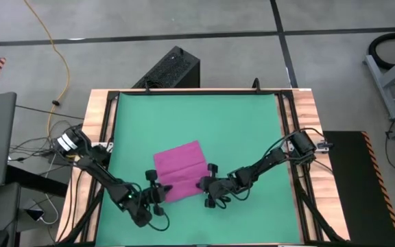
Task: Roll towel
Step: Roll the pink towel
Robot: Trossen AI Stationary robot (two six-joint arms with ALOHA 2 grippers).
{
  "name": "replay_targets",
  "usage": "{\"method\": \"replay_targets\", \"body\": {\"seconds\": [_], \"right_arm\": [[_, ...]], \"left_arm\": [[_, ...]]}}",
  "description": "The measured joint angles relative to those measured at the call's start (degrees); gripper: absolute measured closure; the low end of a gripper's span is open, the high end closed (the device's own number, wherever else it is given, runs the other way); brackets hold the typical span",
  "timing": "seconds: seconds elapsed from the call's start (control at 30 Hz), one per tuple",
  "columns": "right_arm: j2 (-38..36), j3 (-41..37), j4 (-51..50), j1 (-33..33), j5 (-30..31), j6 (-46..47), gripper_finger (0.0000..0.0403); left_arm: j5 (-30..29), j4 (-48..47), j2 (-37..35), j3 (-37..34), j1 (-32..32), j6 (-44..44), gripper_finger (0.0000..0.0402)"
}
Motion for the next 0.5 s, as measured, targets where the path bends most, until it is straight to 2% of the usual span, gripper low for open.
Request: {"method": "replay_targets", "body": {"seconds": [0.33, 0.5], "right_arm": [[0.0, 0.0, 0.1, 0.0, 0.0, 0.4, 0.0387], [-0.5, -0.1, 2.2, 0.0, 0.3, -2.6, 0.0379]], "left_arm": [[6.1, -0.8, 4.9, 0.0, -0.6, -7.5, 0.0401], [6.6, -1.4, 5.6, 0.1, -1.1, -7.9, 0.0401]]}}
